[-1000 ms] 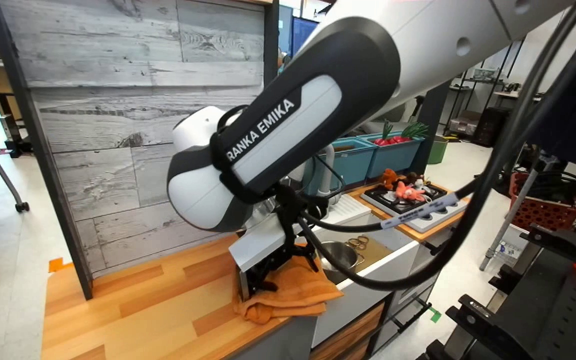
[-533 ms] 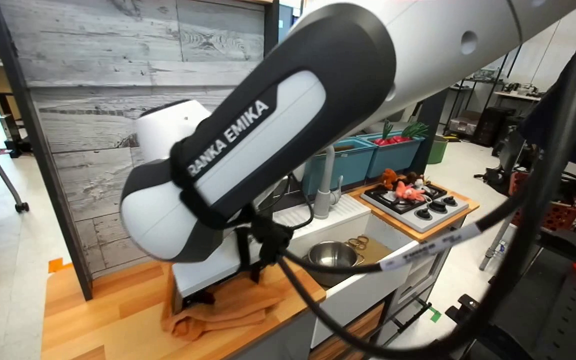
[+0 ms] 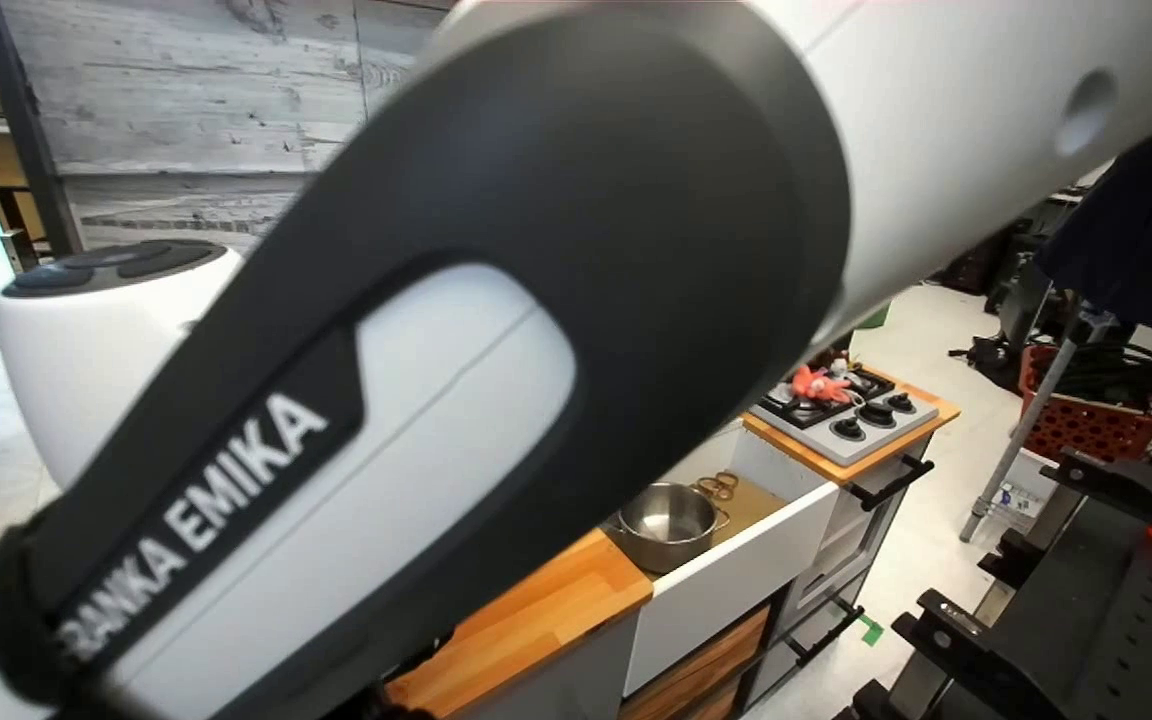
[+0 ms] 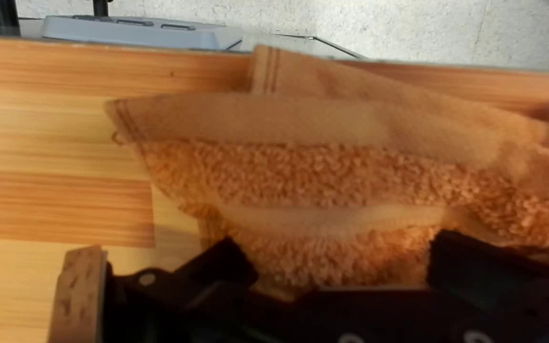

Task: Use the towel to wipe the table, then put the dolls in the silver pot one at a time

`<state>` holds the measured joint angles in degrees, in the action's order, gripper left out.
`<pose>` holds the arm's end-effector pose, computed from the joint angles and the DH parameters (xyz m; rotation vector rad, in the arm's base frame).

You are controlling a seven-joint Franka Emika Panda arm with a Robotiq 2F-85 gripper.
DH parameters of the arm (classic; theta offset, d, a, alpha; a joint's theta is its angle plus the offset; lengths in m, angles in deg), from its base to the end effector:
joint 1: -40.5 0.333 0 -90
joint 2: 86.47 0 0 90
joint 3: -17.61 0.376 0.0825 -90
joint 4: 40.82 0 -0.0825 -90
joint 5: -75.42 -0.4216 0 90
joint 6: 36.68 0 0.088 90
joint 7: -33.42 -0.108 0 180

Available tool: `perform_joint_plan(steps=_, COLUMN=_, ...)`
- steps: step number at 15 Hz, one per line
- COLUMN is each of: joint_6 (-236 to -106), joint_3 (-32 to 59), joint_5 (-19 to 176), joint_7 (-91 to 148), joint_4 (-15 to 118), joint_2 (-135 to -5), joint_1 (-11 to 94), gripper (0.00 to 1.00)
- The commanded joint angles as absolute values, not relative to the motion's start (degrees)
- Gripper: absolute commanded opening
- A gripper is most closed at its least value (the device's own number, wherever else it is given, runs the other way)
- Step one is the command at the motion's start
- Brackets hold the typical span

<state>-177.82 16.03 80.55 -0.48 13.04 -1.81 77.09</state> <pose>0.6631 0.4757 -0.0790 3.0899 0.1755 0.1327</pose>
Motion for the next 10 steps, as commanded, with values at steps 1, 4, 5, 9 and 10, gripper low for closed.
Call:
perform_joint_plan(steps=1, joint_6=-178.1, joint_3=13.4, joint_5=82.5, joint_7=-1.7, joint_4=16.4, joint_2=-4.0, joint_1=78.5, gripper=1.0)
perform_joint_plan(steps=4, joint_6=-178.3, joint_3=10.1, joint_5=84.9, joint_7=-3.6, joint_4=21.9, joint_2=-9.2, joint_1=80.7, gripper=1.0)
perform_joint_plan(steps=5, joint_6=-178.2, joint_3=9.5, joint_5=85.5, joint_7=-3.7, joint_4=25.0, joint_2=-12.2, joint_1=81.3, gripper=1.0)
perform_joint_plan(steps=9, joint_6=-178.0, joint_3=9.9, joint_5=85.2, joint_7=-1.4, joint_4=34.9, joint_2=-23.4, joint_1=81.4, gripper=1.0)
perform_joint_plan(steps=10, joint_6=-177.9, joint_3=10.3, joint_5=84.8, joint_7=-1.0, joint_4=37.2, joint_2=-26.1, joint_1=81.1, gripper=1.0)
